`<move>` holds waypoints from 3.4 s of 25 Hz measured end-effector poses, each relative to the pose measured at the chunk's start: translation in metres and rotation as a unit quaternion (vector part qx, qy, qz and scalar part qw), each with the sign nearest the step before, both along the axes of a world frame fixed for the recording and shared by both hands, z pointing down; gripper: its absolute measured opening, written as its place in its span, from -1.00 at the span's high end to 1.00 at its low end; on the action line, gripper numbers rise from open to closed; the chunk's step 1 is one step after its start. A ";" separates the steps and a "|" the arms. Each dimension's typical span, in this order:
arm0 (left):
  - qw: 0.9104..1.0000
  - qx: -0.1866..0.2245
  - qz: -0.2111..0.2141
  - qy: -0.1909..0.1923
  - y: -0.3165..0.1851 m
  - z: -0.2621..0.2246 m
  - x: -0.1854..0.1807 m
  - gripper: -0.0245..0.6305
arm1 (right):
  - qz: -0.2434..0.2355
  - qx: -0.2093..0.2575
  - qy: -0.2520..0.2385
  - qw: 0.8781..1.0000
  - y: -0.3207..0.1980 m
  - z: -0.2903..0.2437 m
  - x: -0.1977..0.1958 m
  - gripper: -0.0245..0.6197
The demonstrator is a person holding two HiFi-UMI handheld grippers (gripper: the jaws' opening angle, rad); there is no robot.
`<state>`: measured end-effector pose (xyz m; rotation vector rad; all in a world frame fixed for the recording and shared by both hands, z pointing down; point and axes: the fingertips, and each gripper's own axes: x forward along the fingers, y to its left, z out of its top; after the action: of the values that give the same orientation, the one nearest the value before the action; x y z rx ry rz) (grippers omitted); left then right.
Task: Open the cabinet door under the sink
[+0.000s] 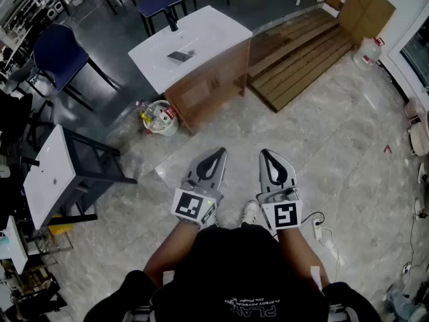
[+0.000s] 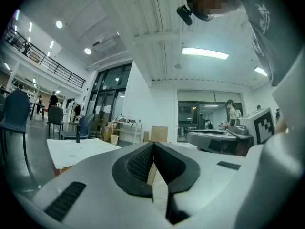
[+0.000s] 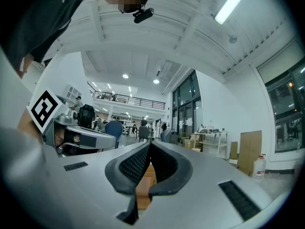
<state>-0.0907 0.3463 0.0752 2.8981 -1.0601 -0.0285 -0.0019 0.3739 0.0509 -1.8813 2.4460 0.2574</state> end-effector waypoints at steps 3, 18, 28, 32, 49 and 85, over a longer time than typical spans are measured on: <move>1.000 0.000 -0.001 -0.004 0.002 -0.001 0.002 0.85 | 0.000 0.004 -0.002 1.000 0.002 -0.002 0.002 0.85; 0.999 -0.005 -0.034 -0.043 0.002 0.015 0.030 0.85 | -0.011 0.013 -0.015 1.000 0.006 0.006 0.042 0.85; 0.996 -0.011 -0.068 -0.053 -0.013 0.022 0.049 0.85 | -0.038 -0.007 -0.022 0.999 -0.011 0.018 0.068 0.85; 0.996 -0.014 -0.075 -0.052 -0.033 0.026 0.050 0.85 | -0.045 -0.015 -0.032 0.998 -0.030 0.022 0.071 0.85; 0.994 -0.044 -0.094 -0.047 -0.178 0.056 0.051 0.85 | -0.108 -0.041 -0.002 0.993 -0.184 0.040 0.046 0.85; 0.963 -0.040 -0.256 -0.079 -0.358 0.049 0.049 0.85 | -0.215 -0.027 0.011 0.976 -0.388 0.029 0.062 0.85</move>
<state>-0.0420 -0.0112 0.1243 2.5072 -1.7627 0.2213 0.0601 -0.0140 0.0797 -1.3143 2.8135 0.1926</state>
